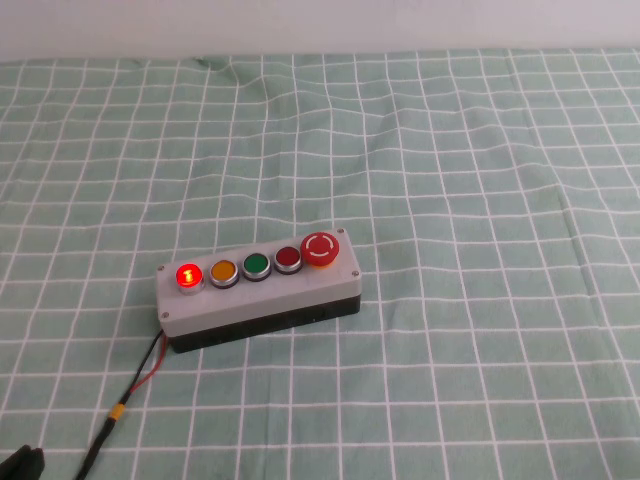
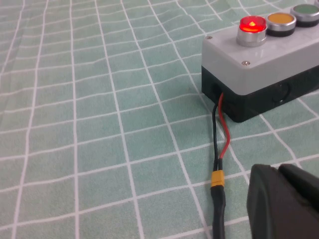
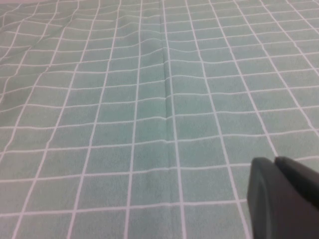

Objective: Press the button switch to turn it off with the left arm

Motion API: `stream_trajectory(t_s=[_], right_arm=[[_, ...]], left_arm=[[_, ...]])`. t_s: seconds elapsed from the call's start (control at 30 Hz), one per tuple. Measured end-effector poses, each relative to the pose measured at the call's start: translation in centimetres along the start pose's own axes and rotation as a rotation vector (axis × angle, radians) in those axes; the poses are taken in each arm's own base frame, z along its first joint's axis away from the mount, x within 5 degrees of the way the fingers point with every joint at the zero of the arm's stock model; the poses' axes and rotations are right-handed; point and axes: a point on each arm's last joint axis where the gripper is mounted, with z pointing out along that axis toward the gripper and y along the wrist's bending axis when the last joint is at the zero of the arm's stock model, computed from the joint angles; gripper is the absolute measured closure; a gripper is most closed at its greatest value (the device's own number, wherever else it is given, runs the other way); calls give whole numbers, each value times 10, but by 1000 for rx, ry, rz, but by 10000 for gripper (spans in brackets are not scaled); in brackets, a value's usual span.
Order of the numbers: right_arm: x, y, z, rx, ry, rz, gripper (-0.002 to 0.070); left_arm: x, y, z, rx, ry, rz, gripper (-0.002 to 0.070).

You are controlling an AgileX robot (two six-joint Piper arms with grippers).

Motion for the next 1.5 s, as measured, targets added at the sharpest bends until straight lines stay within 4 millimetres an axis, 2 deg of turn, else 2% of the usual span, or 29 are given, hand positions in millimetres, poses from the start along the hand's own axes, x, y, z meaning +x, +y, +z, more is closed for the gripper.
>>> stream_trajectory(t_s=[1.13, 1.33, 1.5], right_arm=[[0, 0, 0, 0, 0, 0, 692], [0, 0, 0, 0, 0, 0, 692], [0, 0, 0, 0, 0, 0, 692]], left_arm=[[-2, 0, 0, 3, -25, -60, 678], [-19, 1, -2, -1, -212, -60, 678], [-51, 2, -16, -8, -597, -59, 678]])
